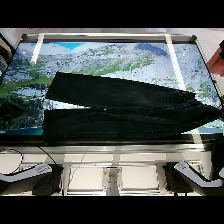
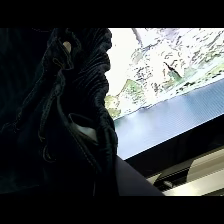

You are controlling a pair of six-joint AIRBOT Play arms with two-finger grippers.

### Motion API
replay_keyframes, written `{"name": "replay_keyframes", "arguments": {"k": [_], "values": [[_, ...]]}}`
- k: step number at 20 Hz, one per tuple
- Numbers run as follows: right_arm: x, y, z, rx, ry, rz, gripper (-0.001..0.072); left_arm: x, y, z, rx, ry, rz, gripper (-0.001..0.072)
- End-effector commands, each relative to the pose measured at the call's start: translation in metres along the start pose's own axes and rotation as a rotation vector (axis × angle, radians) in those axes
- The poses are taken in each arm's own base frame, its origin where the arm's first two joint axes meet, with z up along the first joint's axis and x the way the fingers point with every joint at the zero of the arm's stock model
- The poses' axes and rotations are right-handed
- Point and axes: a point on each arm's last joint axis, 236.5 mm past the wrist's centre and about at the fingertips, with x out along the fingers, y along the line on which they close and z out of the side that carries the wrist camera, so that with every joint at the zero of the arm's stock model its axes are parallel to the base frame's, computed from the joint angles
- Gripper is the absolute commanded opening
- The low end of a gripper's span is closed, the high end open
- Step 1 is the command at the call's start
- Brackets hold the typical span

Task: Fold the clothes and pants, and hang the long-sleeved shirts on hangers.

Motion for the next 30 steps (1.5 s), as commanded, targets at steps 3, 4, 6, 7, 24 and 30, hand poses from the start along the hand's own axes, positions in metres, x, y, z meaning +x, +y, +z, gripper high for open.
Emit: {"name": "replay_keyframes", "arguments": {"k": [3,4,6,7,24,30], "values": [[0.000,0.004,-0.003,0.008,0.012,0.017,0.0040,0.051,0.022,-0.066,-0.086,0.335,0.016,0.0434],[0.000,0.005,-0.004,0.008,0.020,0.021,0.0040,0.060,0.025,-0.074,-0.104,0.358,0.002,0.0434],[0.000,0.006,-0.007,0.008,0.032,0.026,0.0040,0.073,0.026,-0.087,-0.118,0.404,-0.031,0.0434],[0.000,0.007,-0.008,0.008,0.034,0.027,0.0040,0.078,0.026,-0.091,-0.127,0.422,-0.043,0.0434],[0.000,0.006,-0.008,0.022,0.034,0.027,0.0041,0.104,0.014,-0.121,-0.184,0.484,-0.127,0.0429],[0.000,0.006,-0.008,0.021,0.034,0.027,0.0040,0.116,-0.005,-0.121,-0.180,0.485,-0.232,0.0106]]}}
